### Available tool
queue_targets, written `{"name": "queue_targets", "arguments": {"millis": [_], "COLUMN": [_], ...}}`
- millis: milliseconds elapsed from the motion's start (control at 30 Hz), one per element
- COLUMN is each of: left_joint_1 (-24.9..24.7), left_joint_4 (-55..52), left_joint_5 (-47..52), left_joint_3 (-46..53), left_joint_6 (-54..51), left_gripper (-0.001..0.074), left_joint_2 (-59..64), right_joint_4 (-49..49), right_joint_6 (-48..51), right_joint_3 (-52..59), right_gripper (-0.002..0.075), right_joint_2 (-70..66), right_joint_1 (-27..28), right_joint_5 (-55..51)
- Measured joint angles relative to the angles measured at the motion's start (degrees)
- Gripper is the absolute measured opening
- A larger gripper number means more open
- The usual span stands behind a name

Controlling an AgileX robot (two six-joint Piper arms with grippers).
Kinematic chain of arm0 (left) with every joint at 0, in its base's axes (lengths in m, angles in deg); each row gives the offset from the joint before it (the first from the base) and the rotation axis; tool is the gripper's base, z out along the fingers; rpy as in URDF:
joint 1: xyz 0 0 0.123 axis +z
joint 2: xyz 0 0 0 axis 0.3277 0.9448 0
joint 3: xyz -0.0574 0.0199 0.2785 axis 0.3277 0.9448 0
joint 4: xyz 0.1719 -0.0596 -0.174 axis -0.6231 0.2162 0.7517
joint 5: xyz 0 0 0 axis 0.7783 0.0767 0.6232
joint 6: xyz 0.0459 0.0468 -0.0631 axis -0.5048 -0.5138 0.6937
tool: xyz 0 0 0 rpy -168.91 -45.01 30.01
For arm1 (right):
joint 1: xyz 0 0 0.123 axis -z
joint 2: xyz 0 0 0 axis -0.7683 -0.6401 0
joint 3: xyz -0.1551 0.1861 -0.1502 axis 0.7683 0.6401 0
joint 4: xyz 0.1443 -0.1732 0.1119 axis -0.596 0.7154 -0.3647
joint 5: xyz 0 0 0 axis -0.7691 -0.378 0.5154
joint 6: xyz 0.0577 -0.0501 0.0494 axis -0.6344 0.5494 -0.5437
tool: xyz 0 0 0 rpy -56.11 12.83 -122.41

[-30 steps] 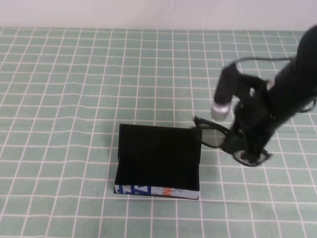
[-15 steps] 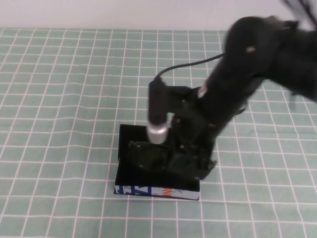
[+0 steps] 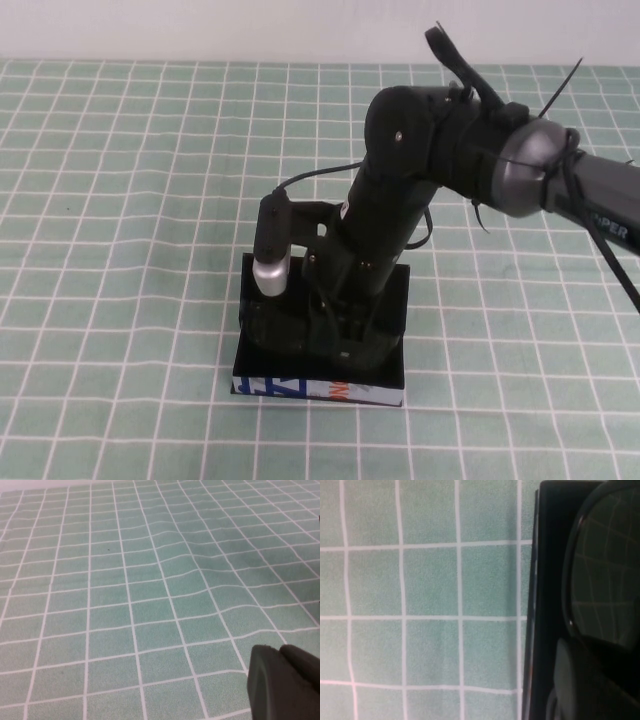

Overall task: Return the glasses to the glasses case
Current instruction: Place the glasses in the glasses case

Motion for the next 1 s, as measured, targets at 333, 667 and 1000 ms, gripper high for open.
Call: {"name": "queue_targets", "arguments": {"millis": [333,667,1000], "left_joint_1": [0.00,0.00,0.00], "left_joint_4": [0.00,0.00,0.00], "left_joint_5": [0.00,0.00,0.00], "left_joint_3": [0.00,0.00,0.00], "left_joint_6": [0.00,0.00,0.00], "left_gripper": [-0.0004,-0.0004,-0.0004], "left_joint_2": [0.00,0.00,0.00], "right_joint_4": [0.52,2.39,-0.91], "right_joint_6": [-0.70,-0.57,3.24], "right_joint_3": [0.34,2.55,2.55], "right_gripper": [0.0071,0.0071,0.0071], "right_joint_2": [-0.45,-0.56,-0.56], "right_joint_1": [0.00,0.00,0.00], "right_joint_5": [0.00,0.08,0.08]}}
